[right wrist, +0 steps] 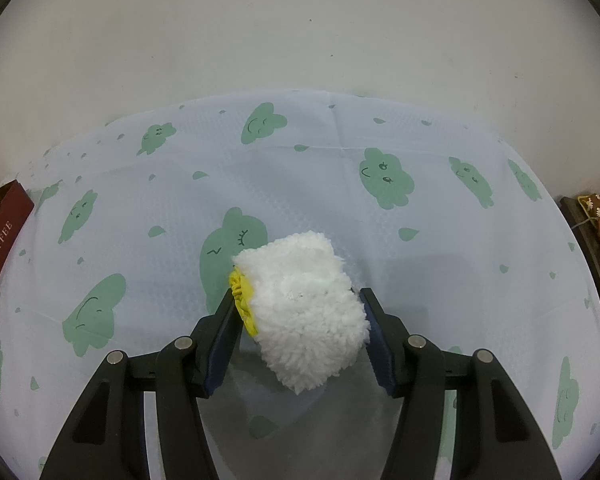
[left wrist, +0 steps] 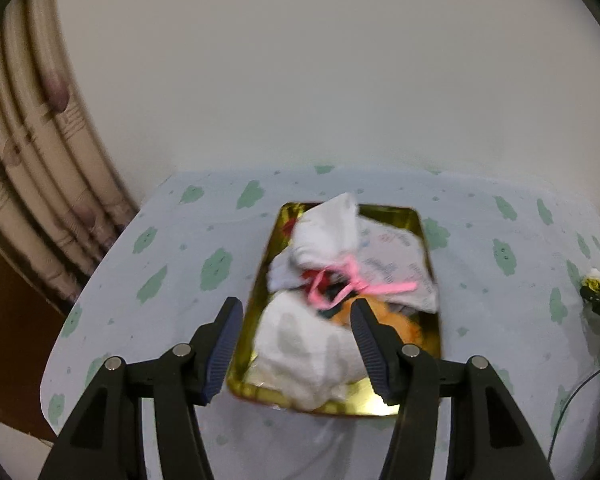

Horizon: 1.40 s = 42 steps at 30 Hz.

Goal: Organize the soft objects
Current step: 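Carry the white fluffy ball into the tin and open the right tool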

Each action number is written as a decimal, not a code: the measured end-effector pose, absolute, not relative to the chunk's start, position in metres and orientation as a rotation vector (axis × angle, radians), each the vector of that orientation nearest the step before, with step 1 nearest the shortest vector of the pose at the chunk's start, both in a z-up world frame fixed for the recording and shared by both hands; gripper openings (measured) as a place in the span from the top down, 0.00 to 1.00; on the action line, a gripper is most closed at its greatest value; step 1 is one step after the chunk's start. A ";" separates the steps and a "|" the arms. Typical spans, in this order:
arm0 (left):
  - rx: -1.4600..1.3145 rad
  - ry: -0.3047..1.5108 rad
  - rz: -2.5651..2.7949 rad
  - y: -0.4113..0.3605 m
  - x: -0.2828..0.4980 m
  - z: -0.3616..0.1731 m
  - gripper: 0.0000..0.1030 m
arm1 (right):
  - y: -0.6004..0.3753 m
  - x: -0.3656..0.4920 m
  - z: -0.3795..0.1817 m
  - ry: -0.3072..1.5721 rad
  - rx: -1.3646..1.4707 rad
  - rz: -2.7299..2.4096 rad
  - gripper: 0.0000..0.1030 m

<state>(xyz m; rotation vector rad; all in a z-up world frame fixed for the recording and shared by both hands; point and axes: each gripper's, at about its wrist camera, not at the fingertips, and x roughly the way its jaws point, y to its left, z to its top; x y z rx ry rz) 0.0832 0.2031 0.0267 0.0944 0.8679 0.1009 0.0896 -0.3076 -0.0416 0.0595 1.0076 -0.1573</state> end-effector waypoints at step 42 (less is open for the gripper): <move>-0.170 0.896 0.255 0.314 0.053 -0.018 0.44 | 0.022 0.072 0.049 0.949 -0.141 0.469 0.50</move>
